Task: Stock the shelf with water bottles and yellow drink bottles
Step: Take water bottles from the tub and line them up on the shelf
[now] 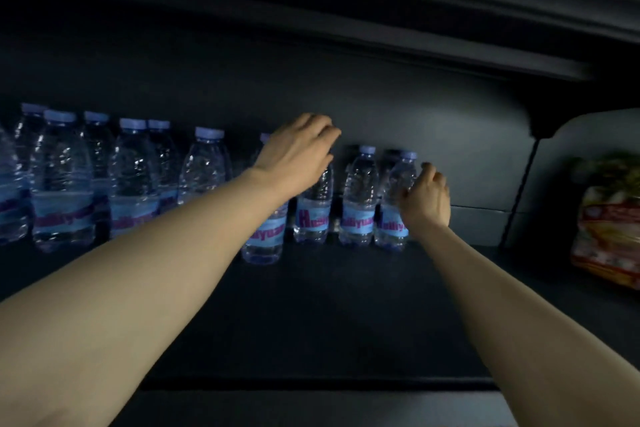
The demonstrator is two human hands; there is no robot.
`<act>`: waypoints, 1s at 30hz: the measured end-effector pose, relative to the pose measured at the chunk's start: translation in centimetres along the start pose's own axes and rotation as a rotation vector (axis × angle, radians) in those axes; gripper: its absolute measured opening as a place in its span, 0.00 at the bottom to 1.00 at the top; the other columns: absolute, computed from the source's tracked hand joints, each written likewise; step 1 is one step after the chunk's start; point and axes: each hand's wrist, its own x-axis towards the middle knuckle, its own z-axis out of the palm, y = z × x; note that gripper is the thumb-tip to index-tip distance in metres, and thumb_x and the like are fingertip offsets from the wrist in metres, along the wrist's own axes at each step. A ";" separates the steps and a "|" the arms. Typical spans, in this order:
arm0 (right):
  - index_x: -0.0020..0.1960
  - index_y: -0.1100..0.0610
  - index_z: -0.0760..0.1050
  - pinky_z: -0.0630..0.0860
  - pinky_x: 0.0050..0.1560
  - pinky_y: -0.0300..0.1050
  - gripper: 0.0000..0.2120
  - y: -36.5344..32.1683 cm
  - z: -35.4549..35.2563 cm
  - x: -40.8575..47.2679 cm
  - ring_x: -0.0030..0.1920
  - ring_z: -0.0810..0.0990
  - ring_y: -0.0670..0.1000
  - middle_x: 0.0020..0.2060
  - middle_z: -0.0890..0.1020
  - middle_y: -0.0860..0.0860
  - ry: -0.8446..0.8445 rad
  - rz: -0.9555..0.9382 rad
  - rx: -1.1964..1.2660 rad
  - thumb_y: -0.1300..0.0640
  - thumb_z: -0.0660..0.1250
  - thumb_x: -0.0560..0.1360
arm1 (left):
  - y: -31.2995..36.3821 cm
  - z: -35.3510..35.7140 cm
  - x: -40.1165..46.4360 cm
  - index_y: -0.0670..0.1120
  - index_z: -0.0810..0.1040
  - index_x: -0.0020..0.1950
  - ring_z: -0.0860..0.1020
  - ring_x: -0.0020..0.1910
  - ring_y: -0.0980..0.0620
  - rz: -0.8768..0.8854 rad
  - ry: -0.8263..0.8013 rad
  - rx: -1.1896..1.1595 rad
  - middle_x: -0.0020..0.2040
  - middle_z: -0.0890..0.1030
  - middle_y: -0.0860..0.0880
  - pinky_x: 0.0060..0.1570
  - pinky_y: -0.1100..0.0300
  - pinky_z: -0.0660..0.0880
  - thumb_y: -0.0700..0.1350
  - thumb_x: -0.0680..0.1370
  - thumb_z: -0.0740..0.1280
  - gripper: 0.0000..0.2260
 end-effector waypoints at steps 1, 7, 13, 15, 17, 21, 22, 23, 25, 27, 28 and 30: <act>0.66 0.61 0.64 0.71 0.56 0.56 0.20 0.5 0.2 0.3 0.61 0.72 0.66 0.63 0.72 0.63 -0.045 0.047 0.007 0.57 0.64 0.78 | 0.9 0.5 0.9 0.42 0.75 0.66 0.74 0.61 0.42 0.002 -0.040 -0.021 0.64 0.75 0.44 0.54 0.47 0.77 0.47 0.78 0.68 0.18; 0.65 0.58 0.65 0.72 0.53 0.51 0.28 1.2 2.4 1.4 0.59 0.78 0.65 0.60 0.78 0.62 -0.229 0.160 0.137 0.42 0.67 0.74 | 4.2 4.8 3.5 0.47 0.68 0.73 0.67 0.68 0.45 -0.049 -0.283 -0.012 0.70 0.68 0.47 0.58 0.48 0.75 0.50 0.80 0.65 0.22; 0.64 0.61 0.64 0.72 0.53 0.51 0.25 1.5 1.5 0.8 0.59 0.77 0.65 0.60 0.78 0.62 -0.209 0.166 0.133 0.45 0.67 0.76 | 5.0 5.6 2.3 0.47 0.68 0.73 0.65 0.70 0.44 -0.074 -0.334 -0.027 0.72 0.66 0.47 0.59 0.48 0.75 0.50 0.80 0.66 0.22; 0.64 0.61 0.63 0.71 0.53 0.51 0.26 1.5 0.6 0.0 0.59 0.77 0.65 0.60 0.78 0.62 -0.217 0.128 0.103 0.46 0.67 0.76 | 4.8 4.7 1.5 0.46 0.70 0.72 0.66 0.70 0.45 -0.062 -0.282 -0.030 0.71 0.67 0.47 0.59 0.48 0.75 0.50 0.80 0.66 0.21; 0.65 0.61 0.63 0.70 0.51 0.51 0.27 1.1 -0.3 -1.1 0.59 0.77 0.65 0.60 0.78 0.62 -0.241 0.102 0.093 0.45 0.67 0.76 | 4.4 3.7 0.4 0.46 0.72 0.71 0.67 0.69 0.44 -0.060 -0.210 -0.040 0.71 0.69 0.47 0.59 0.48 0.75 0.49 0.79 0.67 0.21; 0.66 0.59 0.64 0.71 0.51 0.50 0.29 -1.5 -1.5 -3.9 0.59 0.77 0.65 0.59 0.79 0.61 -0.280 0.048 0.159 0.43 0.68 0.74 | 2.9 1.6 -2.9 0.44 0.76 0.68 0.67 0.69 0.44 -0.049 -0.086 -0.047 0.68 0.73 0.46 0.64 0.52 0.69 0.46 0.78 0.69 0.18; 0.66 0.59 0.64 0.71 0.51 0.49 0.29 -2.4 -1.5 -4.7 0.58 0.78 0.64 0.59 0.79 0.60 -0.292 0.022 0.178 0.43 0.68 0.74 | 2.4 1.1 -3.7 0.43 0.77 0.67 0.67 0.70 0.43 -0.048 -0.058 -0.044 0.67 0.74 0.45 0.66 0.51 0.68 0.45 0.77 0.70 0.18; 0.67 0.59 0.65 0.71 0.50 0.48 0.29 -3.3 -1.4 -5.4 0.58 0.78 0.63 0.59 0.79 0.60 -0.303 -0.004 0.197 0.43 0.69 0.74 | 1.8 0.7 -4.6 0.43 0.78 0.66 0.66 0.71 0.43 -0.051 -0.035 -0.037 0.67 0.74 0.44 0.67 0.50 0.67 0.44 0.76 0.71 0.18; 0.69 0.57 0.65 0.71 0.49 0.47 0.31 -5.3 -1.1 -6.7 0.58 0.78 0.63 0.59 0.80 0.59 -0.323 -0.054 0.241 0.43 0.69 0.74 | 0.7 0.0 -6.0 0.42 0.79 0.65 0.66 0.72 0.41 -0.073 0.013 -0.005 0.67 0.74 0.43 0.70 0.46 0.67 0.43 0.74 0.73 0.19; 0.70 0.57 0.64 0.73 0.51 0.48 0.31 -7.1 -0.5 -7.8 0.58 0.79 0.62 0.59 0.80 0.58 -0.340 -0.100 0.278 0.43 0.70 0.74 | -0.3 -0.7 -7.4 0.42 0.77 0.67 0.65 0.72 0.40 -0.120 0.050 0.011 0.68 0.72 0.41 0.71 0.43 0.66 0.42 0.73 0.74 0.23; 0.69 0.57 0.65 0.74 0.51 0.48 0.30 -7.8 -0.2 -8.2 0.58 0.79 0.62 0.58 0.80 0.58 -0.349 -0.115 0.288 0.43 0.69 0.74 | -0.7 -1.0 -8.2 0.42 0.75 0.69 0.64 0.73 0.39 -0.152 0.056 0.007 0.70 0.70 0.41 0.71 0.43 0.66 0.43 0.72 0.75 0.25; 0.69 0.58 0.64 0.73 0.49 0.46 0.29 -8.7 0.3 -8.5 0.57 0.79 0.61 0.58 0.80 0.57 -0.372 -0.119 0.307 0.44 0.69 0.76 | -1.1 -1.5 -9.6 0.44 0.69 0.73 0.64 0.73 0.39 -0.235 0.041 -0.026 0.73 0.65 0.41 0.70 0.45 0.68 0.44 0.72 0.75 0.30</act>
